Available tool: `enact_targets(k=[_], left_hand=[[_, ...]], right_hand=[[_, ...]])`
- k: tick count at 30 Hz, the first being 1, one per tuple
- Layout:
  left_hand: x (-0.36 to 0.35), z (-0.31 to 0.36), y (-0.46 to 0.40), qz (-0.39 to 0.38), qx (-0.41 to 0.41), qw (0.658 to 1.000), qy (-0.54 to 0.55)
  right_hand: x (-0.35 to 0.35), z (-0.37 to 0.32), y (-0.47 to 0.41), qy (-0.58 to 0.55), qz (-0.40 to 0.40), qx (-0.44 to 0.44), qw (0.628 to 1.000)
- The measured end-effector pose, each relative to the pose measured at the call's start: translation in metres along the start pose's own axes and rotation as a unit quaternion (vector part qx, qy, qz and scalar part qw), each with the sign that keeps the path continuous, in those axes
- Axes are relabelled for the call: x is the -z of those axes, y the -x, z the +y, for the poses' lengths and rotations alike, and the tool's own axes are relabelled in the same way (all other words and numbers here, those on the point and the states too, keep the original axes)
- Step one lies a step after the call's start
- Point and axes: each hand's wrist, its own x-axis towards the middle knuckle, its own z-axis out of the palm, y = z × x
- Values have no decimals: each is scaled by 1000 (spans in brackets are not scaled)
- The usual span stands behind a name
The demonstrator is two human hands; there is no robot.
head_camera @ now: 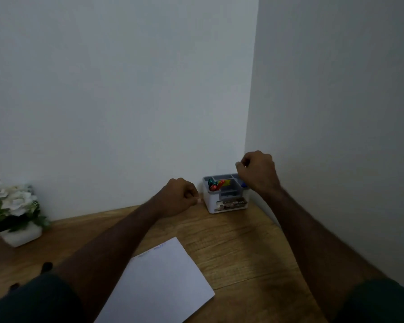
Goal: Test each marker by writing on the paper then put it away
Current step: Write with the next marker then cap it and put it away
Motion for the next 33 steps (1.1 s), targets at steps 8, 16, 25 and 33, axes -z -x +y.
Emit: enact_targets(k=[8, 16, 25, 33], left_hand=[[35, -18, 74, 38, 45, 998, 4], [84, -86, 209, 89, 135, 986, -32], [90, -147, 303, 183, 206, 961, 12], [76, -160, 283, 103, 208, 972, 29]], right_hand=[[-41, -87, 76, -69, -80, 119, 987], [-106, -188, 191, -145, -241, 211, 936], [-146, -262, 254, -132, -298, 180, 928], [-154, -264, 255, -70, -276, 208, 936]])
